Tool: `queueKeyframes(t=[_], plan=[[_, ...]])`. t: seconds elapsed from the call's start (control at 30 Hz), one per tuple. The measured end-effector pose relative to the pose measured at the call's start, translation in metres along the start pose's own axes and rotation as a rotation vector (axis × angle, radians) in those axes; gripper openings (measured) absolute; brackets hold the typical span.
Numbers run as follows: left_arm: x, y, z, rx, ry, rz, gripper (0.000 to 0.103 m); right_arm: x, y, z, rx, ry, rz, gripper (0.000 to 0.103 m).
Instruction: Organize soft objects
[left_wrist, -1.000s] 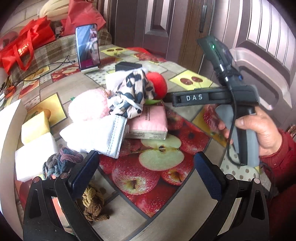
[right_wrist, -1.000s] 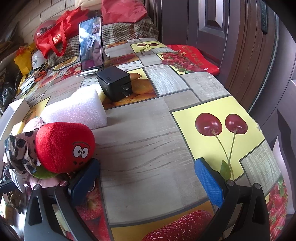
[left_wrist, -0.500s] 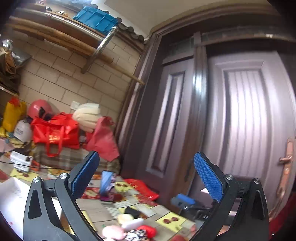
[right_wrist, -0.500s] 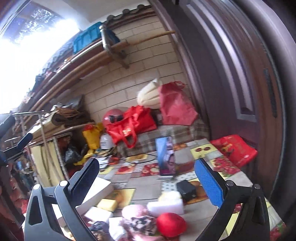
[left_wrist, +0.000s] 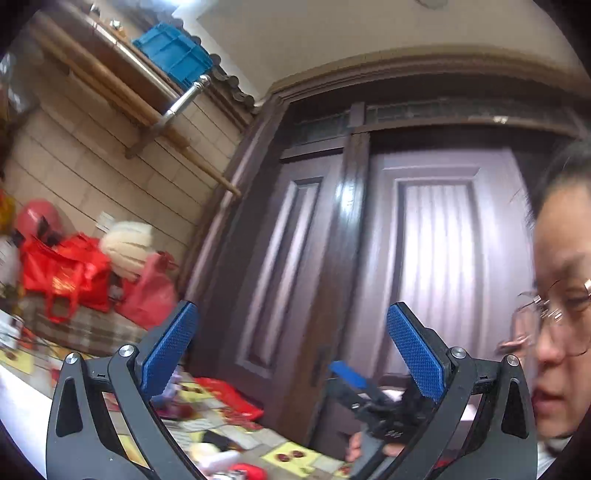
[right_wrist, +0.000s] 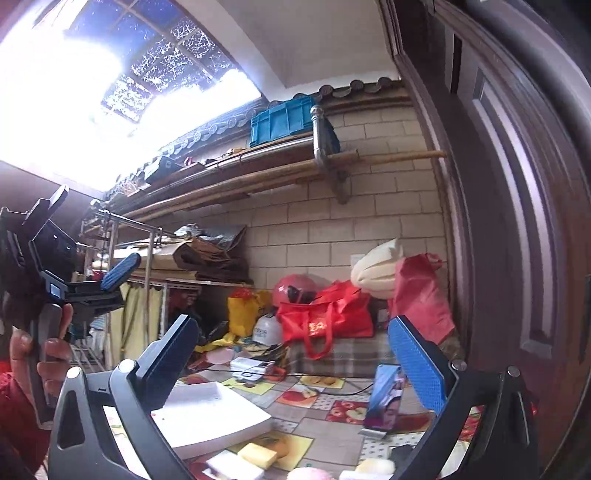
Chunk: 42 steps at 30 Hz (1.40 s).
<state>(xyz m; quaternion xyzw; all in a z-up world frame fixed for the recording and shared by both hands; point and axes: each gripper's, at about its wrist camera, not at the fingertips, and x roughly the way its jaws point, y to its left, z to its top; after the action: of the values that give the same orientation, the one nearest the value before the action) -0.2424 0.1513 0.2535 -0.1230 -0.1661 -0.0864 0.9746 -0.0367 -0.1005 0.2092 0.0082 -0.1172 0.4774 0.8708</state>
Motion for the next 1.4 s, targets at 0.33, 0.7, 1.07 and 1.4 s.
queueKeyframes(t=[0.33,0.7,1.07,1.4], plan=[[0.025,-0.052,-0.073,0.876,-0.071,0.83,0.103,-0.005,0.022,-0.013,-0.363,-0.099,-0.395,0.103],[0.011,-0.027,-0.052,0.629,-0.06,0.768,0.103,-0.014,-0.018,-0.001,-0.022,-0.031,-0.177,0.103],[-0.032,0.02,-0.049,0.393,0.056,0.755,0.103,0.002,-0.032,-0.014,-0.085,0.11,-0.295,0.103],[-0.026,0.048,-0.185,-0.041,0.891,0.333,0.103,0.026,-0.062,-0.134,0.154,0.789,0.063,0.103]])
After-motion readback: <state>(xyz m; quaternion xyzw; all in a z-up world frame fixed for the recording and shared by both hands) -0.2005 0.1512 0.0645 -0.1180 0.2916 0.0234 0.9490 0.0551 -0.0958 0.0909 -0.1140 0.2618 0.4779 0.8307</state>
